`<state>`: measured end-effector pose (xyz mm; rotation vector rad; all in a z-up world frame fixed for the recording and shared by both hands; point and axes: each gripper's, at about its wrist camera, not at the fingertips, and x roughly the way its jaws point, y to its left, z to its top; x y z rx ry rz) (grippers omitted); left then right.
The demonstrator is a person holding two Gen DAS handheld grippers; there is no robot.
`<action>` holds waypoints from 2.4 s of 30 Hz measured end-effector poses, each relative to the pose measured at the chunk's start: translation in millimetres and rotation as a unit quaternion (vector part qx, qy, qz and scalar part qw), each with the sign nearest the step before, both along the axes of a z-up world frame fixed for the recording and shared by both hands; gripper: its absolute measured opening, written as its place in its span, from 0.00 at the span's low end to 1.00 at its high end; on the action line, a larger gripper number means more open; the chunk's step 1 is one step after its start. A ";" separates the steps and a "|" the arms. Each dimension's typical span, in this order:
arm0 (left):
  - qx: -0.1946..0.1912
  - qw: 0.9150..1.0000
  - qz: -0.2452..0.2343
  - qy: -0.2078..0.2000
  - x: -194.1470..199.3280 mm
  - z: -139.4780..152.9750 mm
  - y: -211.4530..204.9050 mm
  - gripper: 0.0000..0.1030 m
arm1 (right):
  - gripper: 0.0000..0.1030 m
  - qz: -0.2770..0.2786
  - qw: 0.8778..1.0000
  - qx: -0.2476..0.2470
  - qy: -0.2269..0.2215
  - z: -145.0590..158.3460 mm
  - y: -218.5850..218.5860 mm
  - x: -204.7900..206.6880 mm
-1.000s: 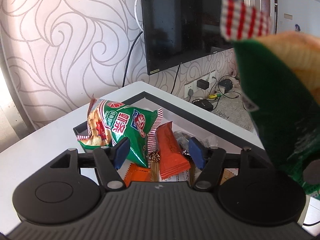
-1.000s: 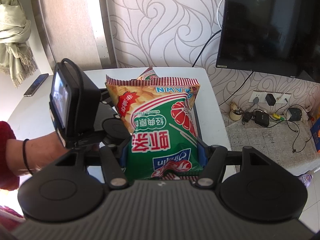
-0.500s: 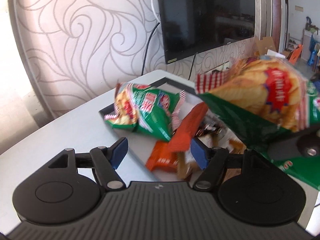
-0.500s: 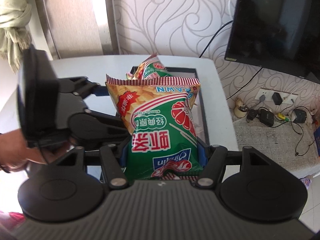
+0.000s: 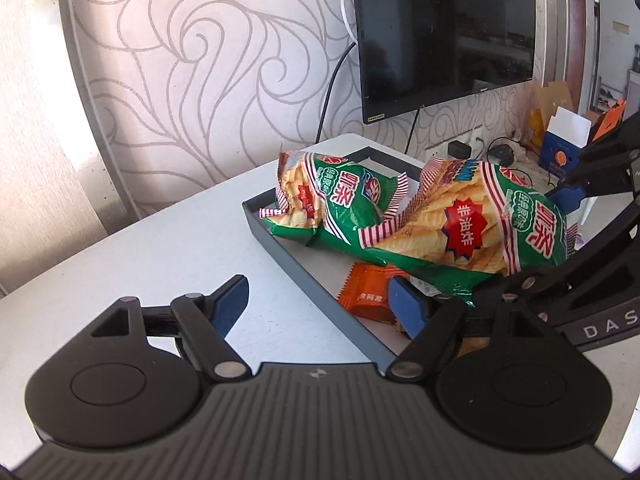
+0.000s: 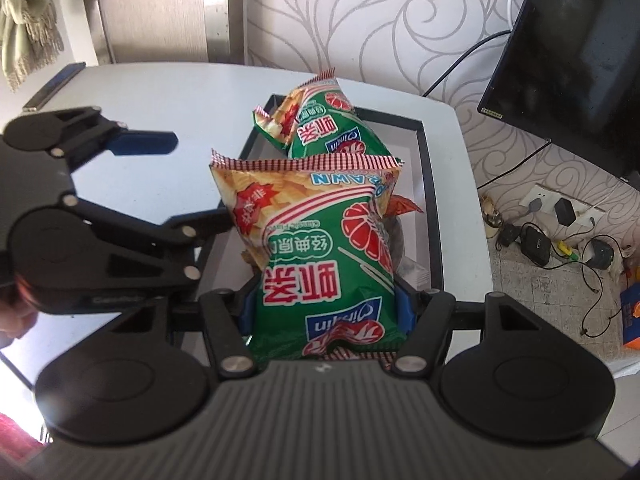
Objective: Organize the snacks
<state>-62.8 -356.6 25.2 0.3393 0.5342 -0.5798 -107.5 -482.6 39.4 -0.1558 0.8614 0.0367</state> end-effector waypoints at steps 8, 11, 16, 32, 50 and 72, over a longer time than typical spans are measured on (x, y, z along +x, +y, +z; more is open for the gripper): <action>0.001 1.000 -0.018 -0.004 -2.4 -0.5 -6.0 0.81 | 0.73 0.016 1.000 -0.003 -0.018 25.6 7.8 -24.3; 0.001 1.000 -0.016 -0.003 -5.2 0.6 -1.9 0.81 | 0.73 0.021 0.999 -0.002 -0.039 38.3 10.7 -37.8; -0.002 1.000 -0.013 -0.005 -11.9 2.2 15.7 0.89 | 0.72 -0.001 0.997 0.022 -0.080 48.8 6.6 -55.5; -0.056 0.997 0.045 -0.022 -38.1 53.8 77.1 0.99 | 0.75 -0.089 0.987 0.067 -0.112 62.5 14.8 -67.9; -0.030 0.999 -0.042 0.000 -120.0 79.1 75.1 0.99 | 0.84 -0.256 0.962 0.073 -0.060 62.2 80.3 -188.8; -0.001 0.994 0.106 0.015 -276.9 84.9 12.7 0.99 | 0.84 -0.129 0.989 0.075 0.019 12.5 -13.3 -261.8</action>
